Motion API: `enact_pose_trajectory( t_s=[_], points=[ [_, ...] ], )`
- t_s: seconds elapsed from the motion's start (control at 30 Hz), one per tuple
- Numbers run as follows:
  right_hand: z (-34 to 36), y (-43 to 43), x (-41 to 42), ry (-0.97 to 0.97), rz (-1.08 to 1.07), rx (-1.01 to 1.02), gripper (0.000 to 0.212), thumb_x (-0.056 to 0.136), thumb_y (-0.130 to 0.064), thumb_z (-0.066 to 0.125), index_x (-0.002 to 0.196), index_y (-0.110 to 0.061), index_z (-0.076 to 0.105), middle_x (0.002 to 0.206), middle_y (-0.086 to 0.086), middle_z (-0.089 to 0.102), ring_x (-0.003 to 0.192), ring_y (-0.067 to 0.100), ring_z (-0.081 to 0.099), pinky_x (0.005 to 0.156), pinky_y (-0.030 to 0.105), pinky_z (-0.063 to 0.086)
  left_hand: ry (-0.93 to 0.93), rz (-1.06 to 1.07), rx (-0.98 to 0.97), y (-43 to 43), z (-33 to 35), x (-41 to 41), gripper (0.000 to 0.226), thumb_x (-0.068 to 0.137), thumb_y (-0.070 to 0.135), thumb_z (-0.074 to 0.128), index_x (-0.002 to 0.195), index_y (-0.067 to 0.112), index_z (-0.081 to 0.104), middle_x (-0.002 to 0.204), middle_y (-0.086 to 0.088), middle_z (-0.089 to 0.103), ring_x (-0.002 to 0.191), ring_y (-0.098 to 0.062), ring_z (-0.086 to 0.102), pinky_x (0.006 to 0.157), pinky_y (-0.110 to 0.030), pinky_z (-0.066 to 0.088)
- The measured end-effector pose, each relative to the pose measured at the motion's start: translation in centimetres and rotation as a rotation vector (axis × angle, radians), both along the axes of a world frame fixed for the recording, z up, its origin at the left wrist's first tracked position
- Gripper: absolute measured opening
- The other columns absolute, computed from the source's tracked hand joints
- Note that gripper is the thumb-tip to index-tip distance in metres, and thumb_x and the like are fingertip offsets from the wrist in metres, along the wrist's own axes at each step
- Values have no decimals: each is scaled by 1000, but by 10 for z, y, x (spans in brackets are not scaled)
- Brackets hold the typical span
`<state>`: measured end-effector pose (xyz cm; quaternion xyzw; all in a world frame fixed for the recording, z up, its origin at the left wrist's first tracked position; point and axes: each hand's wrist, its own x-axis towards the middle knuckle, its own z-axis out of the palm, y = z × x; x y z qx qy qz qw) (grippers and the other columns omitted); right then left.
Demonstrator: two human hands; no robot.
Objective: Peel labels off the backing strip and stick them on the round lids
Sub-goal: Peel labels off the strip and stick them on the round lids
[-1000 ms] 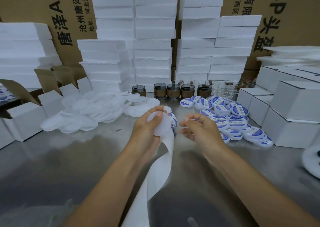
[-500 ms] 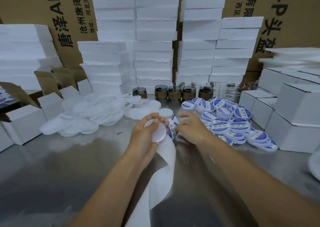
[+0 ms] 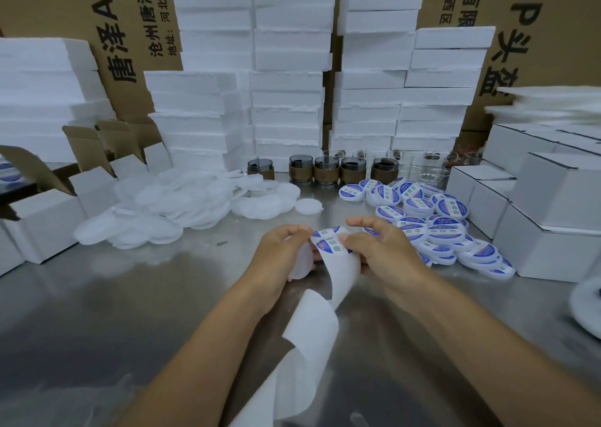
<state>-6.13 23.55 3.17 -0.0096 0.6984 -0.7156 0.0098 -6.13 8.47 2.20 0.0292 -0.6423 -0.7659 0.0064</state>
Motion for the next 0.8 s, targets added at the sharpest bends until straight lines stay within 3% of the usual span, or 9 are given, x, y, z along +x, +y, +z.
enact_pose_trajectory(
  t_s=[0.07, 0.13, 0.23, 0.33, 0.47, 0.63, 0.73, 0.8],
  points=[
    [0, 0, 6, -11, 61, 26, 28, 83, -7, 66, 103, -24, 57, 84, 0, 71, 66, 8, 64, 49, 19, 47, -5, 21, -69, 0, -2, -2, 12, 92, 19, 57, 86, 16, 67, 87, -5, 72, 84, -20, 70, 79, -34, 57],
    [-2, 1, 11, -1, 121, 31, 32, 83, -3, 65, 106, -23, 56, 85, 0, 73, 71, 10, 68, 59, 25, 52, -6, 21, -85, 0, 0, 0, 10, 91, 21, 60, 86, 19, 68, 97, -9, 71, 97, -27, 66, 94, -47, 50],
    [-3, 2, 16, 36, 187, 39, 36, 84, -1, 63, 111, -23, 54, 88, 1, 74, 82, 18, 70, 79, 38, 54, 31, 28, -23, -2, 1, 1, 3, 88, 17, 64, 85, 18, 66, 87, -7, 72, 85, -26, 68, 91, -53, 51],
    [-2, 5, 20, 56, 228, 103, 44, 84, -5, 65, 117, -29, 50, 98, 3, 72, 92, 22, 69, 84, 43, 53, 100, 38, -4, -4, 1, -3, 9, 88, 13, 64, 90, 21, 65, 86, -4, 73, 76, -21, 68, 84, -49, 52],
    [-8, 7, 23, 143, 151, 238, 44, 85, -9, 64, 117, -34, 47, 93, -3, 71, 81, 11, 70, 73, 33, 58, 188, 25, -5, -2, 3, -6, 23, 86, 7, 65, 93, 29, 64, 100, -1, 70, 80, -16, 71, 62, -30, 58],
    [-19, 2, 22, 303, 3, 314, 39, 86, -7, 62, 101, -41, 47, 86, -2, 64, 65, 14, 68, 54, 25, 53, 221, 71, -122, -1, 0, -7, 36, 82, 8, 70, 106, 33, 59, 98, 10, 65, 75, 3, 67, 54, -16, 51],
    [-22, 2, 19, 376, -47, 290, 41, 86, -5, 61, 94, -43, 48, 81, -6, 61, 65, 23, 66, 55, 30, 50, 192, 93, -103, -3, -3, -7, 43, 80, 11, 73, 114, 30, 56, 102, 0, 66, 87, -7, 68, 55, -14, 49],
    [-23, 1, 18, 411, -57, 232, 41, 85, -3, 61, 91, -42, 50, 77, -11, 59, 61, 17, 63, 53, 23, 48, 165, 70, -75, -3, -3, -5, 43, 79, 12, 73, 115, 27, 56, 97, -2, 70, 88, -17, 69, 57, -16, 50]
  ],
)
